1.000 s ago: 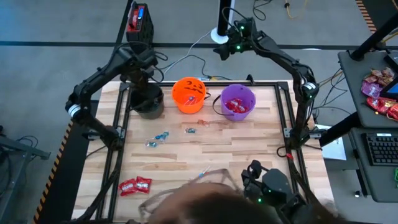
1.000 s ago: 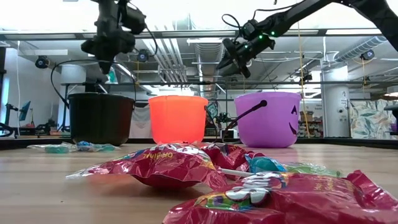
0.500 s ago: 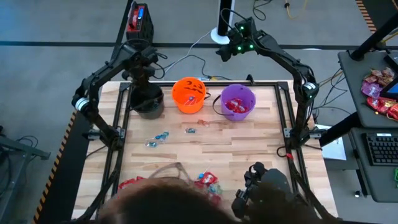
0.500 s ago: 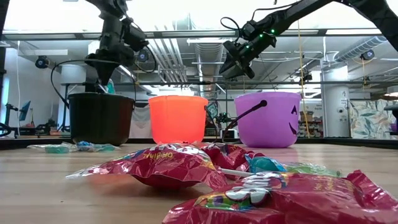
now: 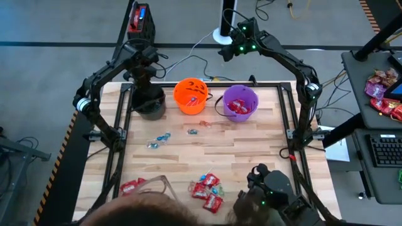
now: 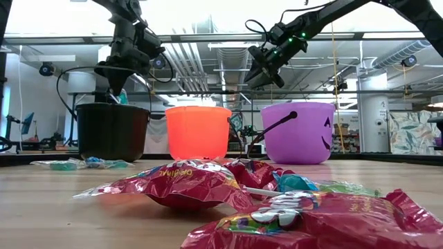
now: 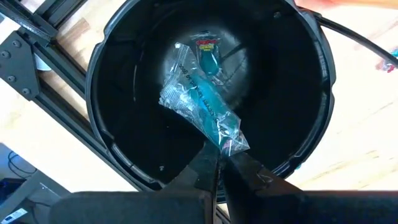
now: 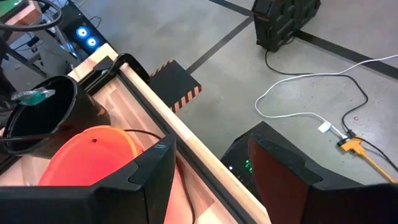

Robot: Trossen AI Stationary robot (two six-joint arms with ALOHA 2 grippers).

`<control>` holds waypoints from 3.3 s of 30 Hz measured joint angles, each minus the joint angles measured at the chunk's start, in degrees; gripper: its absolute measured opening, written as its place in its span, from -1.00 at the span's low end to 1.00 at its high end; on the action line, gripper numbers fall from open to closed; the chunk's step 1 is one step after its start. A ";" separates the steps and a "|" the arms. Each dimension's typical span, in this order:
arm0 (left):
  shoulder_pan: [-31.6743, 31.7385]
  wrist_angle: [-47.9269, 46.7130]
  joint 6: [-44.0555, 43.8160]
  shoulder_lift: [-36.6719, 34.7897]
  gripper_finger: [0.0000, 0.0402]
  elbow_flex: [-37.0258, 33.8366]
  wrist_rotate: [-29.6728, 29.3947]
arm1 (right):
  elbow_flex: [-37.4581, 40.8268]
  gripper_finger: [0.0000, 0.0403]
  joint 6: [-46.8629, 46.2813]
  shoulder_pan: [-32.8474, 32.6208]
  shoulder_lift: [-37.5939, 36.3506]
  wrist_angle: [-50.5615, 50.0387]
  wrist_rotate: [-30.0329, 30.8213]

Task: Sort candy by brand, put in halloween buckets
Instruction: Put the blue gummy into the black bucket

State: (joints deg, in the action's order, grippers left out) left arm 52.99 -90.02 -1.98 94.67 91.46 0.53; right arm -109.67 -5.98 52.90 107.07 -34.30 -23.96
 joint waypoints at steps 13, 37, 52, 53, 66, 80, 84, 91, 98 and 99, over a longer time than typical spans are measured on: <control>0.00 0.00 -0.46 0.00 -1.00 0.00 -0.02 | 0.02 -0.04 2.90 0.00 -0.02 -2.48 0.17; 0.00 0.00 -0.55 0.00 -0.43 1.66 -0.01 | -0.22 -0.04 4.09 -0.11 -0.14 -1.16 0.10; -1.31 8.19 6.21 -0.11 -0.47 25.10 0.15 | -0.31 -0.04 -0.45 -3.64 -5.53 -7.68 -0.07; -1.57 8.52 6.62 -0.11 -0.47 25.93 0.41 | -0.31 -0.04 -0.61 -4.36 -5.96 -9.53 -0.07; -7.05 9.82 10.40 -3.76 -0.47 21.24 5.03 | -0.31 -0.04 -9.82 -15.58 -13.52 -31.59 0.42; -10.34 24.52 13.07 -13.97 -0.47 9.40 8.04 | 1.40 -0.04 -14.02 -35.48 -20.36 -50.12 2.54; -12.19 24.64 13.42 -14.81 -0.47 9.33 21.87 | 1.77 -0.04 -12.51 -38.83 -20.39 -48.53 3.05; -24.60 22.65 9.37 -15.32 -0.47 9.22 16.41 | 2.03 -0.04 -4.46 -39.30 -20.39 -47.08 10.59; -37.42 22.89 5.65 -15.27 -0.48 5.39 8.59 | 7.89 -0.04 8.99 -39.28 -20.35 -36.23 15.91; -38.38 23.47 5.73 -15.37 -0.48 3.89 7.65 | 9.05 -0.04 10.17 -39.28 -20.32 -34.76 16.07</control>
State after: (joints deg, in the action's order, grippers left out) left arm 14.61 -66.55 3.75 79.30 95.35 8.18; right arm -100.62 4.20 13.63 86.74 -69.06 -7.90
